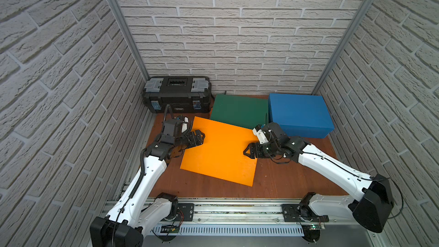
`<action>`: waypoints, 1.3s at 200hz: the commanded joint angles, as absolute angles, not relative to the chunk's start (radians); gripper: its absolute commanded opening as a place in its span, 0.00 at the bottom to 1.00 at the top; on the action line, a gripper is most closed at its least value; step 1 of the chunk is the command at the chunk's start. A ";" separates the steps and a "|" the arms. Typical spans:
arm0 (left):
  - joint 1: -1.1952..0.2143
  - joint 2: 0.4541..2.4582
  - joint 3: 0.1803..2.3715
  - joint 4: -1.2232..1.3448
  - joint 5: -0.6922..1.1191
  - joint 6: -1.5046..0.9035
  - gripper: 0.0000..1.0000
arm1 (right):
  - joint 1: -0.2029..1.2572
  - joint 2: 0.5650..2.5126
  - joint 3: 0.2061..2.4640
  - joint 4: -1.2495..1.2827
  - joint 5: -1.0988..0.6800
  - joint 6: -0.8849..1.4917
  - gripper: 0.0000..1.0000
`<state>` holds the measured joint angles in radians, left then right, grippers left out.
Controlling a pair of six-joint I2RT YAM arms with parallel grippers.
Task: Stack the shoeboxes
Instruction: Pick up the shoebox from the center of the board, then place the shoebox at the shoebox.
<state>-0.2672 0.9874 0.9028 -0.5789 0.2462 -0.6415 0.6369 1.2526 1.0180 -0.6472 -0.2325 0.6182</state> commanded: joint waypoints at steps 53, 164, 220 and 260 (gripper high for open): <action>-0.345 1.098 1.106 -0.507 0.506 -0.653 0.91 | 0.640 1.201 1.210 -0.469 -0.254 0.674 0.78; -0.324 1.614 1.517 -0.332 0.600 -0.664 0.91 | 0.239 1.538 1.594 -0.525 -0.576 0.673 0.78; -0.293 1.862 1.739 -0.344 0.613 -0.696 0.90 | 0.139 1.732 1.685 -0.495 -0.658 0.700 0.79; -0.290 1.920 1.804 -0.371 0.599 -0.686 0.92 | 0.095 1.777 1.715 -0.495 -0.645 0.692 0.84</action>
